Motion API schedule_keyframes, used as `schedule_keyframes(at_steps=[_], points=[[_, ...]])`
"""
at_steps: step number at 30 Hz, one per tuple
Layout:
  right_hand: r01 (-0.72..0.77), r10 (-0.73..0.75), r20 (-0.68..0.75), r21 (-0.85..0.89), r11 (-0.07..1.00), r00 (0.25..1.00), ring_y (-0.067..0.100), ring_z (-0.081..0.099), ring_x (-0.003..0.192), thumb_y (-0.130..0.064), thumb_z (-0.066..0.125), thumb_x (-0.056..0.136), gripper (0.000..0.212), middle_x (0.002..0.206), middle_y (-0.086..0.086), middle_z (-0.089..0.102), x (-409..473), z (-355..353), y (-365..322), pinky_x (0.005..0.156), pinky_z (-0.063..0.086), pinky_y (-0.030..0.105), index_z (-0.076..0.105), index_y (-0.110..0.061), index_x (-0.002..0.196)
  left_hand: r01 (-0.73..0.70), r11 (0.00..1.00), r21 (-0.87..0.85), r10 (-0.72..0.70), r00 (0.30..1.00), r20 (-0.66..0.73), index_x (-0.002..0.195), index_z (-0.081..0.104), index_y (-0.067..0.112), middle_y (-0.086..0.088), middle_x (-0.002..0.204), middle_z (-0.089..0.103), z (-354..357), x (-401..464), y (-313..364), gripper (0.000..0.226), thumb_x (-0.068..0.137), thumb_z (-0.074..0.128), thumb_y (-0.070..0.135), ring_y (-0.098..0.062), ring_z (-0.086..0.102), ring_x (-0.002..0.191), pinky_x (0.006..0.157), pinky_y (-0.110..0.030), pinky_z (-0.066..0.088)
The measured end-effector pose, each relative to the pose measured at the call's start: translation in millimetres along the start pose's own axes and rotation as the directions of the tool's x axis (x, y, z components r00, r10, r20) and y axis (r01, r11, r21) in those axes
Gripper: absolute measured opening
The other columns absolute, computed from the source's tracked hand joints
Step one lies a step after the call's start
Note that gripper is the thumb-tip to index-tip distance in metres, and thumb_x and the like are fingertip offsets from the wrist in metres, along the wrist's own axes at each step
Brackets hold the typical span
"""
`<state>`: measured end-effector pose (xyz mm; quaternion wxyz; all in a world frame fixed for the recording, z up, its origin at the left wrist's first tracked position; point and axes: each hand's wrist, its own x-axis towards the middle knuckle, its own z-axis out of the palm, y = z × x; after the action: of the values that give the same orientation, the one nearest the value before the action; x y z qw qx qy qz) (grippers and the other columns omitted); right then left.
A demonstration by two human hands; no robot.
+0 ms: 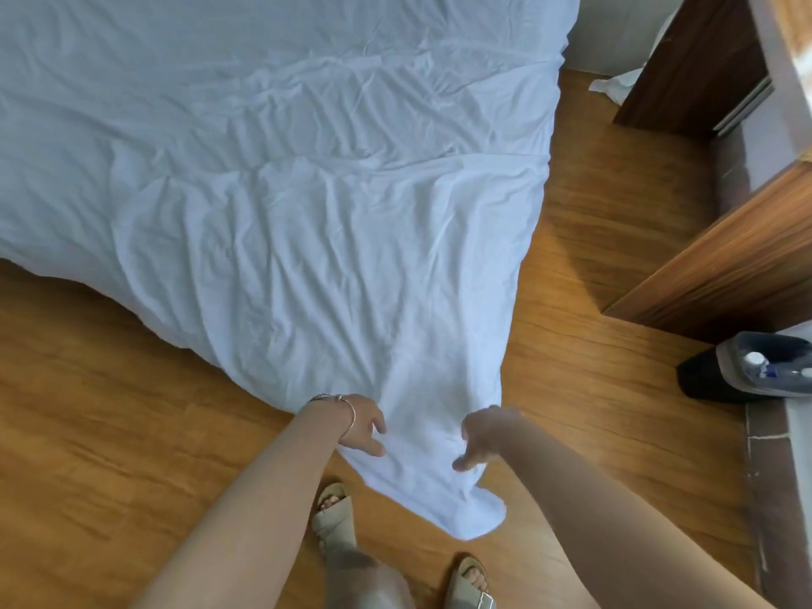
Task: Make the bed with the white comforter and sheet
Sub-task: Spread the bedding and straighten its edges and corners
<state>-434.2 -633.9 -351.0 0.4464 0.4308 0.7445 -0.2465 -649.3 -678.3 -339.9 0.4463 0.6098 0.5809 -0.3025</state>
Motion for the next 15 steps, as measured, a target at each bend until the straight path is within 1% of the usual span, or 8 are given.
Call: schedule_keyframes(at_steps=[1, 3, 6, 9, 11, 12, 14, 15], points=[[0.002, 0.004, -0.077, 0.075, 0.997, 0.997, 0.023, 0.045, 0.129, -0.055, 0.058, 0.088, 0.058, 0.136, -0.002, 0.054, 2.9, -7.3, -5.1, 0.101, 0.038, 0.039, 0.050, -0.025, 0.136, -0.008, 1.000, -0.007, 0.008, 1.000, -0.025, 0.137, 0.049, 0.028, 0.007, 0.135, 0.050, -4.1, 0.1, -10.3, 0.048, 0.093, 0.052, 0.047, -0.017, 0.048, 0.125, 0.104, -0.032, 0.040], [0.021, 0.014, -0.179, 0.193, 0.981, 0.984, 0.022, 0.050, 0.126, -0.045, 0.051, 0.094, 0.047, 0.138, -0.001, 0.051, 7.5, -28.8, -22.4, 0.099, 0.041, 0.036, 0.048, -0.025, 0.137, -0.028, 0.998, -0.056, 0.019, 0.989, -0.145, 0.133, 0.052, 0.026, 0.004, 0.134, 0.052, -20.0, -2.3, -36.3, 0.038, 0.098, 0.044, 0.038, -0.018, 0.049, 0.123, 0.103, -0.032, 0.040], [0.044, 0.016, -0.201, 0.295, 0.955, 0.980, 0.021, 0.051, 0.125, -0.040, 0.049, 0.096, 0.040, 0.139, -0.003, 0.049, 18.0, -74.0, -63.9, 0.098, 0.040, 0.034, 0.051, -0.028, 0.134, -0.042, 0.992, -0.118, 0.011, 0.969, -0.248, 0.125, 0.058, 0.026, 0.004, 0.131, 0.054, -54.2, -13.1, -87.5, 0.033, 0.098, 0.042, 0.036, -0.018, 0.051, 0.119, 0.101, -0.031, 0.041], [0.054, 0.048, -0.217, 0.442, 0.895, 0.975, 0.021, 0.055, 0.117, -0.035, 0.050, 0.097, 0.031, 0.131, 0.000, 0.055, 35.3, -121.6, -116.6, 0.100, 0.045, 0.037, 0.058, -0.025, 0.125, -0.045, 0.995, -0.085, 0.022, 0.966, -0.257, 0.120, 0.062, 0.020, 0.002, 0.125, 0.057, -87.1, -25.8, -149.7, 0.032, 0.099, 0.040, 0.030, -0.022, 0.054, 0.115, 0.096, -0.028, 0.042], [0.061, 0.076, -0.241, 0.515, 0.855, 0.967, 0.021, 0.060, 0.105, -0.032, 0.051, 0.096, 0.023, 0.121, 0.002, 0.061, 47.5, -151.2, -152.0, 0.096, 0.049, 0.038, 0.062, -0.024, 0.114, -0.046, 0.994, -0.098, 0.019, 0.965, -0.260, 0.116, 0.065, 0.019, 0.000, 0.122, 0.061, -103.3, -32.2, -196.0, 0.031, 0.098, 0.042, 0.030, -0.023, 0.057, 0.110, 0.093, -0.030, 0.045], [0.067, 0.089, -0.255, 0.542, 0.837, 0.963, 0.020, 0.061, 0.100, -0.031, 0.051, 0.095, 0.018, 0.116, 0.001, 0.062, 54.0, -166.8, -170.3, 0.093, 0.050, 0.037, 0.062, -0.024, 0.108, -0.045, 0.994, -0.104, 0.016, 0.964, -0.264, 0.116, 0.064, 0.020, 0.001, 0.121, 0.061, -110.5, -34.4, -220.7, 0.030, 0.098, 0.043, 0.030, -0.022, 0.057, 0.109, 0.093, -0.030, 0.046], [0.103, 0.104, -0.297, 0.606, 0.789, 0.949, 0.019, 0.061, 0.095, -0.028, 0.051, 0.094, 0.013, 0.111, 0.000, 0.064, 67.7, -199.2, -207.5, 0.089, 0.049, 0.033, 0.062, -0.025, 0.101, -0.025, 0.994, -0.107, -0.004, 0.964, -0.265, 0.120, 0.061, 0.023, 0.001, 0.125, 0.059, -125.0, -36.6, -271.7, 0.030, 0.097, 0.042, 0.029, -0.022, 0.056, 0.112, 0.097, -0.033, 0.045], [0.132, 0.105, -0.318, 0.639, 0.758, 0.942, 0.018, 0.061, 0.095, -0.027, 0.052, 0.094, 0.014, 0.112, 0.000, 0.064, 75.0, -215.1, -226.2, 0.088, 0.049, 0.031, 0.062, -0.024, 0.102, -0.006, 0.995, -0.102, -0.023, 0.961, -0.275, 0.126, 0.057, 0.026, 0.001, 0.130, 0.056, -133.6, -38.1, -295.8, 0.033, 0.096, 0.042, 0.029, -0.021, 0.053, 0.117, 0.100, -0.035, 0.044]])
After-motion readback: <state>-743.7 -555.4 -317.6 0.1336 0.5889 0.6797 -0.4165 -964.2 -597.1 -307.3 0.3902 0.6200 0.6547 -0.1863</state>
